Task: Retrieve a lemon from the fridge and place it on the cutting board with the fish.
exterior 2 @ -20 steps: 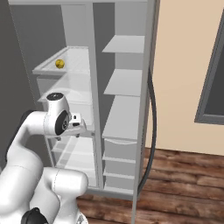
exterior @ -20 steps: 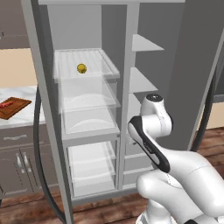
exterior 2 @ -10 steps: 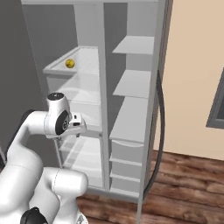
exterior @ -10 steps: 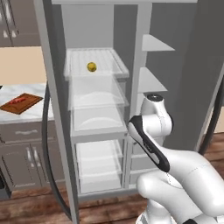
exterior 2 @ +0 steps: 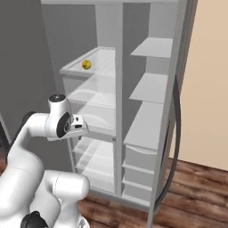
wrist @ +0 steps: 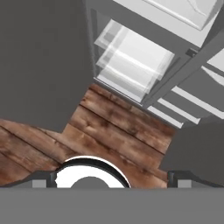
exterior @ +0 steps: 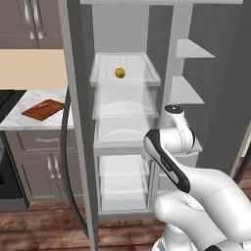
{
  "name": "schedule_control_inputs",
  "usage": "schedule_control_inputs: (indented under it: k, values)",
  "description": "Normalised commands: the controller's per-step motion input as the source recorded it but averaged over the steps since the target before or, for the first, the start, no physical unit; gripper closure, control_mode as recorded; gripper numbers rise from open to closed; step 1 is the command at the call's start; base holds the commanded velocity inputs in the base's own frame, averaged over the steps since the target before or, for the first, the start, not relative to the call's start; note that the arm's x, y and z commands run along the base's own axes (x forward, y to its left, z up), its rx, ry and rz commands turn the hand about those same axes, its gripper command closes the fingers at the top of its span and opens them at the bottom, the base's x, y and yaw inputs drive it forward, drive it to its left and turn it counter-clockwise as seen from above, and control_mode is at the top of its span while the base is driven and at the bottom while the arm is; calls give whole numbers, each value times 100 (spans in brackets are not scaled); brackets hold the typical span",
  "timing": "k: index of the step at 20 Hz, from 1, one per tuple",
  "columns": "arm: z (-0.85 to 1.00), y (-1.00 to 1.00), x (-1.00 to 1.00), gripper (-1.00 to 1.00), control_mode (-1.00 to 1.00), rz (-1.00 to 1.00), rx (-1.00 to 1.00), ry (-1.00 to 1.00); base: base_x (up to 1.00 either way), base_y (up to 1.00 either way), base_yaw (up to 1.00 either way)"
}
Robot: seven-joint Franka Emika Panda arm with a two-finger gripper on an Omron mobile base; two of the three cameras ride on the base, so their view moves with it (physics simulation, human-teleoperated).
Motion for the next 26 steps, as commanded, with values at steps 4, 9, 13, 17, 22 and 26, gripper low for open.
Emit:
schedule_control_inputs:
  k: [4, 9, 13, 17, 22, 26]
  values:
    - [0, 0, 0, -100, 100, 0, 0, 0, 6, 7, 30]
    - [0, 0, 0, -100, 100, 0, 0, 0, 2, 2, 14]
    - [0, 0, 0, -100, 100, 0, 0, 0, 17, 0, -1]
    - [0, 0, 0, -100, 100, 0, 0, 0, 43, 0, -6]
    - [0, 0, 0, -100, 100, 0, 0, 0, 44, 0, -15]
    - [0, 0, 0, -100, 100, 0, 0, 0, 30, 1, -12]
